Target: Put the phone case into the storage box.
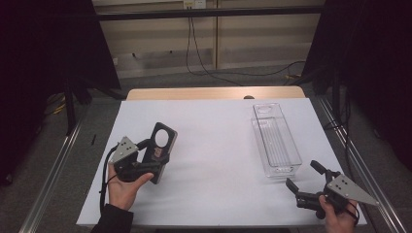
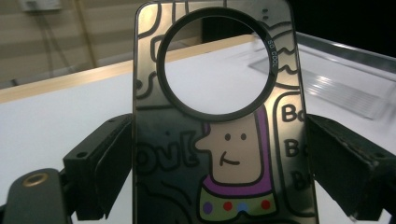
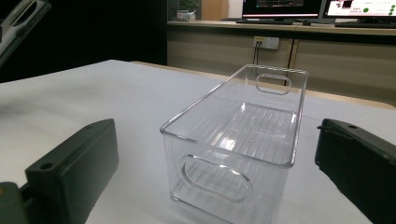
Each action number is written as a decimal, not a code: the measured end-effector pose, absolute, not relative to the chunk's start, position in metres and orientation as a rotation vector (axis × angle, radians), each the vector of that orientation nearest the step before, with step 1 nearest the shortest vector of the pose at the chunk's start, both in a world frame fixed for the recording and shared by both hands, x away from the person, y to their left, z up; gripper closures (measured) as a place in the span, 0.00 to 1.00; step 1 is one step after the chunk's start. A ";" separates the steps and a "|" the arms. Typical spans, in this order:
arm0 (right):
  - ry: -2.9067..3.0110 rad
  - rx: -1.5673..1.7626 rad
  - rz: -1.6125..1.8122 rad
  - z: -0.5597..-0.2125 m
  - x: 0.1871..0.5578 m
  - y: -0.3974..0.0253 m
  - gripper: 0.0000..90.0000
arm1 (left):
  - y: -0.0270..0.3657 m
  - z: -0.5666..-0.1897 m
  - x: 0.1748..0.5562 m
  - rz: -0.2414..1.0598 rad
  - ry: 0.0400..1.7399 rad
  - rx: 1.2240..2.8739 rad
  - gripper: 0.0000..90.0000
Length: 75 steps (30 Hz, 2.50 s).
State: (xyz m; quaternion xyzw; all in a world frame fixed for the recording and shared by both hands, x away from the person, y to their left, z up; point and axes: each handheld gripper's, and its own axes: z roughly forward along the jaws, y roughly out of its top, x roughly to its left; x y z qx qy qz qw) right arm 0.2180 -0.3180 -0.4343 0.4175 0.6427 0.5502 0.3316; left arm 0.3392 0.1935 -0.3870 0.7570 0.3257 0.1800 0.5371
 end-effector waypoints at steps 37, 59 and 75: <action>1.890 0.933 1.649 -0.415 0.234 -0.284 0.00 | 0.131 -0.375 0.333 0.257 0.456 1.813 0.13; 2.019 0.748 1.784 -0.395 0.252 -0.240 0.00 | 0.105 -0.376 0.329 0.176 0.335 1.834 0.13; 2.149 0.639 1.806 -0.392 0.251 -0.231 0.01 | 0.086 -0.379 0.310 0.064 0.227 1.845 0.13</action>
